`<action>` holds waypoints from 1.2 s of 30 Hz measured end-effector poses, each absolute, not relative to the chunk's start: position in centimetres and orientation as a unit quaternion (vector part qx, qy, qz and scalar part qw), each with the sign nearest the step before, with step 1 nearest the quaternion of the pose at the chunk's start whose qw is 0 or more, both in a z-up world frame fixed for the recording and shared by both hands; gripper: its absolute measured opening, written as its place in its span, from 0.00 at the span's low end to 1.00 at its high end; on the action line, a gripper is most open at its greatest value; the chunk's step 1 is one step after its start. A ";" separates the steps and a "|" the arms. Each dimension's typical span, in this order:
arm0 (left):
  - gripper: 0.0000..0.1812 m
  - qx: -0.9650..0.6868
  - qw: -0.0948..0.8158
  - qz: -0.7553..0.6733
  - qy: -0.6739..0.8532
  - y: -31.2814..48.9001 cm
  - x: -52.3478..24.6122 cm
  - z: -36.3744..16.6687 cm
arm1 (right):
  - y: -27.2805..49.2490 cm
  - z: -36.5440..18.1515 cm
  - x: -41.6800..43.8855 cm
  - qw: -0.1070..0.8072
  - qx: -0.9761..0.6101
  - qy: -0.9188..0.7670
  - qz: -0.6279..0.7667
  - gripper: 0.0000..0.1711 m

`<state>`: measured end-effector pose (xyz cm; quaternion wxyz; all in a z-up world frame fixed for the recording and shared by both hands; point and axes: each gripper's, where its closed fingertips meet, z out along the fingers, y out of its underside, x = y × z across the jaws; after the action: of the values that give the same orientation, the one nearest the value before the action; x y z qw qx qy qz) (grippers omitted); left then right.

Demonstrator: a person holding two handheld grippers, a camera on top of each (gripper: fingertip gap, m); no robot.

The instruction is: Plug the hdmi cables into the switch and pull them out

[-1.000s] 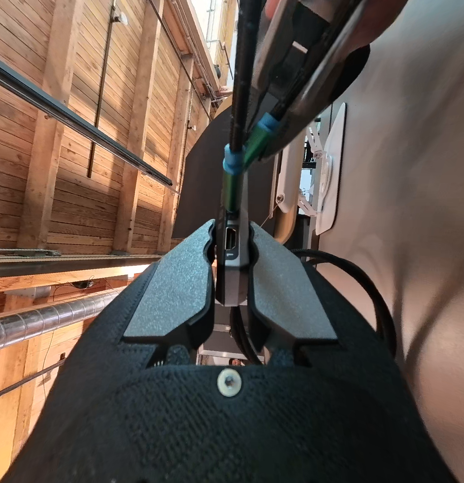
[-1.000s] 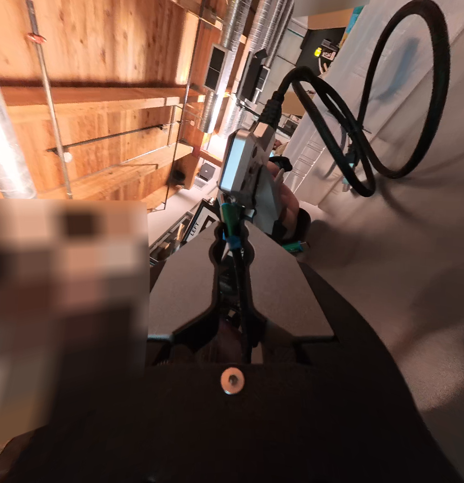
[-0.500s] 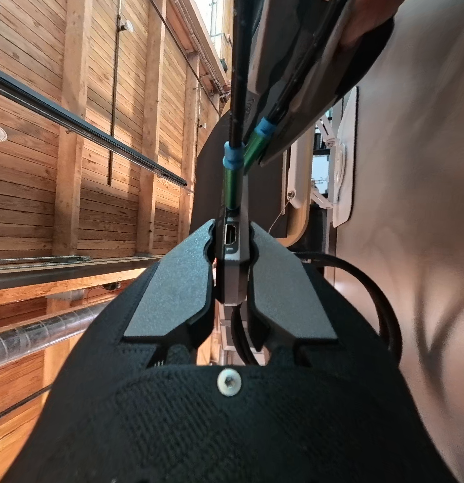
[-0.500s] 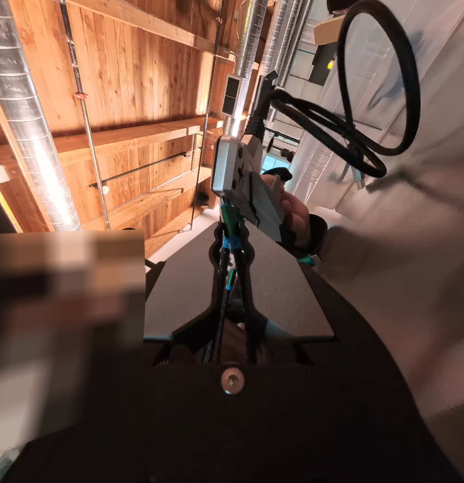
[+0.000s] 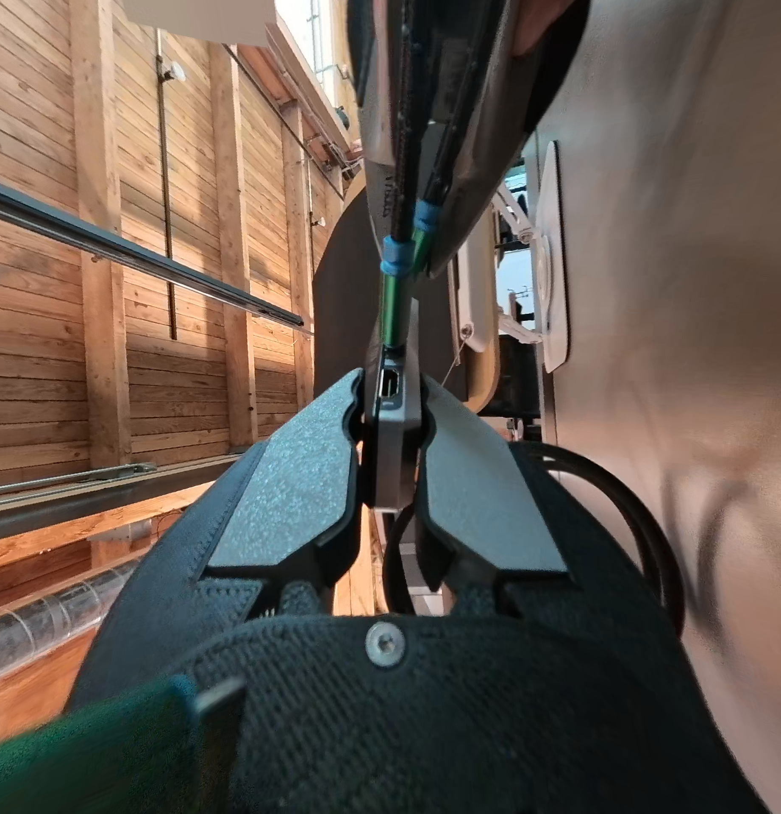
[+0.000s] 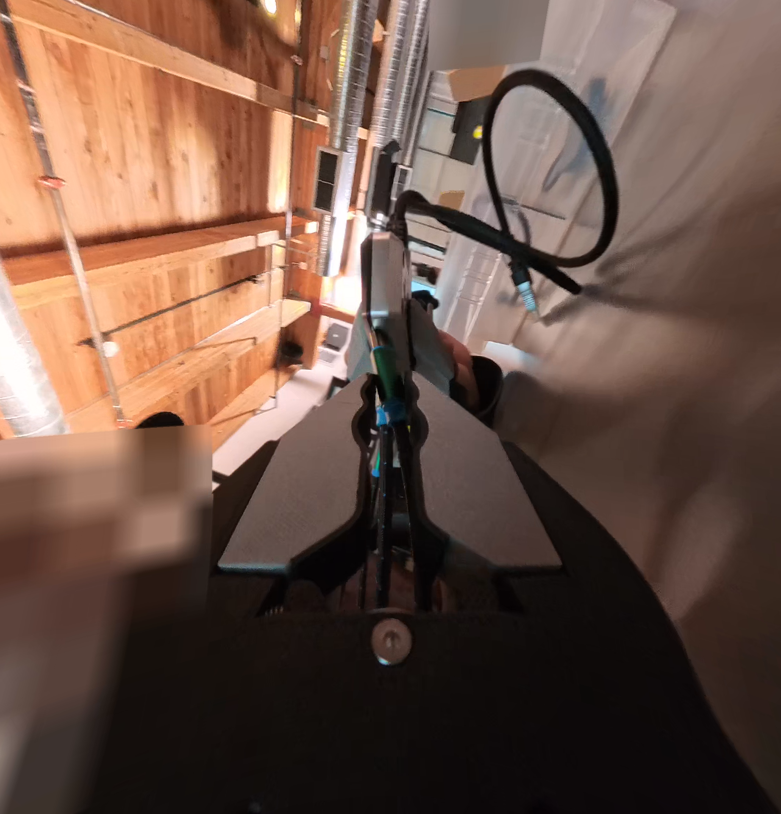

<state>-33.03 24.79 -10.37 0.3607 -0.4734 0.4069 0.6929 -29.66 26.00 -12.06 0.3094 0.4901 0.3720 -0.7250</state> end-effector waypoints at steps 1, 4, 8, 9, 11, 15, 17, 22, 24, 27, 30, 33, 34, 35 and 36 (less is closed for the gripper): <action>0.11 -0.473 0.357 0.692 0.413 24.9 -33.0 -10.6 | 26.1 -12.3 -29.7 0.295 0.498 0.385 -0.719 0.05; 0.11 -0.469 0.354 0.691 0.421 24.9 -32.7 -11.0 | 26.2 -12.5 -29.7 0.286 0.505 0.395 -0.712 0.05; 0.11 -0.470 0.367 0.684 0.421 24.7 -32.5 -10.9 | 25.8 -12.3 -29.5 0.337 0.486 0.363 -0.720 0.05; 0.11 -0.465 0.369 0.683 0.424 24.6 -32.4 -10.9 | 25.7 -12.3 -29.4 0.349 0.482 0.358 -0.720 0.05; 0.11 -0.456 0.376 0.684 0.428 24.4 -32.2 -10.7 | 25.5 -12.1 -29.2 0.373 0.470 0.344 -0.722 0.05; 0.11 -0.426 0.398 0.695 0.421 23.8 -31.4 -9.2 | 24.8 -10.5 -28.6 0.423 0.425 0.315 -0.736 0.06; 0.11 -0.423 0.398 0.696 0.423 23.7 -31.2 -9.0 | 24.8 -10.5 -28.4 0.416 0.424 0.329 -0.734 0.06; 0.10 -0.425 0.389 0.682 0.450 23.8 -30.6 -10.3 | 24.8 -11.7 -28.2 0.373 0.453 0.395 -0.707 0.06; 0.11 -0.422 0.385 0.684 0.454 23.9 -30.3 -10.6 | 24.8 -12.0 -28.0 0.375 0.455 0.407 -0.698 0.05; 0.11 -0.428 0.393 0.676 0.453 23.9 -30.3 -10.8 | 24.8 -12.1 -28.0 0.379 0.449 0.411 -0.697 0.06; 0.11 -0.455 0.396 0.665 0.441 24.1 -31.3 -11.0 | 25.0 -12.2 -28.7 0.367 0.456 0.402 -0.704 0.05; 0.12 -0.468 0.384 0.676 0.420 24.6 -32.4 -11.3 | 25.1 -12.3 -28.9 0.364 0.459 0.396 -0.707 0.06; 0.13 -0.468 0.378 0.684 0.413 24.7 -32.7 -11.3 | 25.0 -12.4 -28.9 0.367 0.459 0.394 -0.707 0.05; 0.14 -0.471 0.373 0.688 0.407 24.7 -33.1 -11.4 | 24.9 -12.5 -28.9 0.370 0.460 0.392 -0.706 0.06; 0.15 -0.475 0.369 0.689 0.404 24.8 -33.4 -11.6 | 24.8 -12.6 -28.9 0.371 0.462 0.390 -0.705 0.06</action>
<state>-33.42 24.77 -11.59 0.3695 -0.4748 0.4040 0.6891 -28.94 24.79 -12.61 0.3707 0.4623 0.3904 -0.7046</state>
